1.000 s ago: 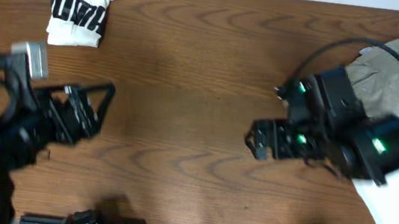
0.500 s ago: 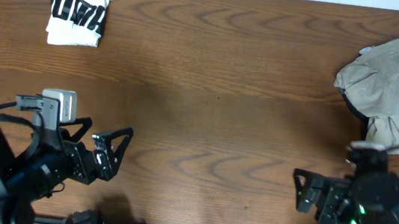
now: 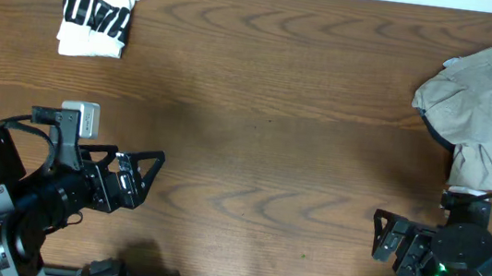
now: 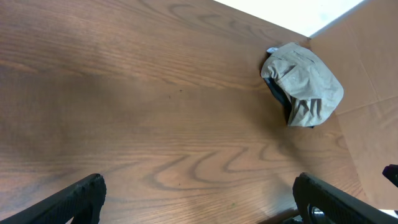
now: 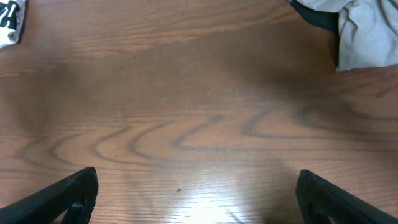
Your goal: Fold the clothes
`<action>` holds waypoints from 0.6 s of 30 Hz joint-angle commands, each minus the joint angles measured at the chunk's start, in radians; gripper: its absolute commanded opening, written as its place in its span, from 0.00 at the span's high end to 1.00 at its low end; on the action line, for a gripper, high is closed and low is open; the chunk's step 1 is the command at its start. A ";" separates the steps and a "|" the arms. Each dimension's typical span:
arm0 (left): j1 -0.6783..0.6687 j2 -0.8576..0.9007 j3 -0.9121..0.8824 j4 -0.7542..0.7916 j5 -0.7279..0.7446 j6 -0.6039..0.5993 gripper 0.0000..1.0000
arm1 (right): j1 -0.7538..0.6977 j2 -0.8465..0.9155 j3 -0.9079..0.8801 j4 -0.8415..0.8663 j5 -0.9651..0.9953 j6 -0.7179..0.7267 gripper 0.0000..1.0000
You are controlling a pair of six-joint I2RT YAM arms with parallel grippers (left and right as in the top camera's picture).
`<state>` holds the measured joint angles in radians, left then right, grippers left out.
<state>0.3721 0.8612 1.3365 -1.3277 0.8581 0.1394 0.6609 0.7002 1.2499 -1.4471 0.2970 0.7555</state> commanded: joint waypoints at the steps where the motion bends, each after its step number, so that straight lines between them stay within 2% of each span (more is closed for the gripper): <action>1: 0.003 0.000 0.000 0.000 0.005 0.021 0.02 | 0.010 -0.002 -0.005 -0.002 0.028 0.018 0.01; 18: 0.003 0.000 0.000 0.000 0.005 0.021 0.02 | -0.022 -0.002 -0.005 -0.027 0.029 0.014 0.01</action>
<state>0.3721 0.8612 1.3365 -1.3277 0.8581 0.1394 0.6575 0.7002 1.2495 -1.4605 0.3046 0.7582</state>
